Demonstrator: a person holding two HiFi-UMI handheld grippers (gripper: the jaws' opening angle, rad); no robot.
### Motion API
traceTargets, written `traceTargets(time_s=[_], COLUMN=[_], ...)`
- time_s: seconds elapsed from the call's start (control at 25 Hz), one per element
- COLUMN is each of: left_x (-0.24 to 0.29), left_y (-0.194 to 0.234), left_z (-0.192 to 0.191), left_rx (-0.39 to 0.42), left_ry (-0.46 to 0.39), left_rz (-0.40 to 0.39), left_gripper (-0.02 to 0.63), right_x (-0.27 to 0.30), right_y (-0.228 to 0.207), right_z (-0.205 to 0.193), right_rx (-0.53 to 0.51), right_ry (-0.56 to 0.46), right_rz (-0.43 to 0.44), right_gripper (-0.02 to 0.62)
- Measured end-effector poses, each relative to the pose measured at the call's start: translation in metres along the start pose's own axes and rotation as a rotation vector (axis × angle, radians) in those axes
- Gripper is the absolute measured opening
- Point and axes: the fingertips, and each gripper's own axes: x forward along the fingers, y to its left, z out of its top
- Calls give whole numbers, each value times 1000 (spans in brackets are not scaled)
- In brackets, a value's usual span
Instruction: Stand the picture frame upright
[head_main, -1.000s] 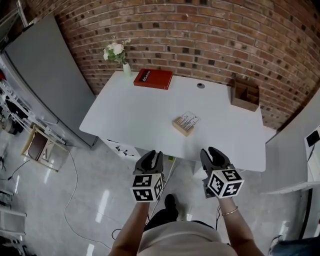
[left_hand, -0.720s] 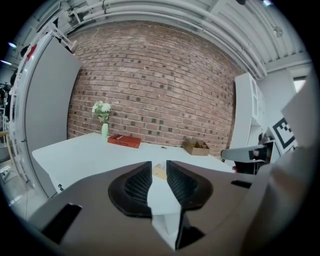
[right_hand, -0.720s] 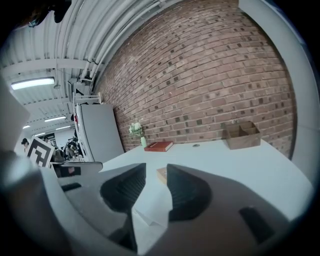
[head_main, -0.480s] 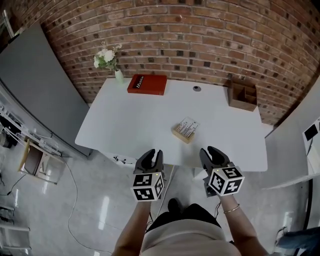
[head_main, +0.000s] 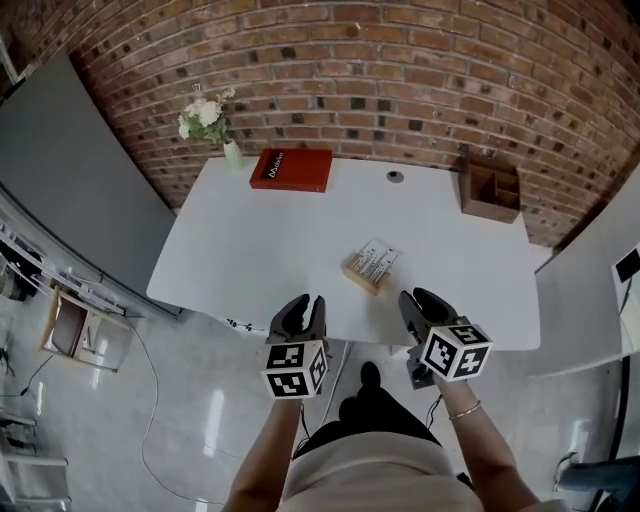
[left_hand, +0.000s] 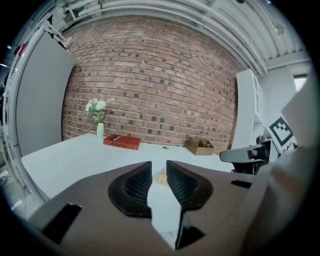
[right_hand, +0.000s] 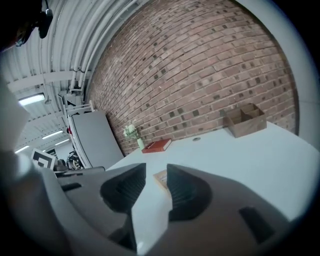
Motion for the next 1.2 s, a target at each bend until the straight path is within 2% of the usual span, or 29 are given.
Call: traceTargets(time_s=[0.56, 1.2], left_x=[85, 141], left_y=[5, 4], left_z=[18, 5], left_rx=[29, 30], left_ry=[59, 147], left_rz=[10, 12], left_gripper=[84, 83], right_x=[66, 114], right_y=[-54, -85], right_z=[8, -24], right_rx=[211, 411], right_ry=[73, 200], right_rz=[46, 83], right_gripper=[114, 114])
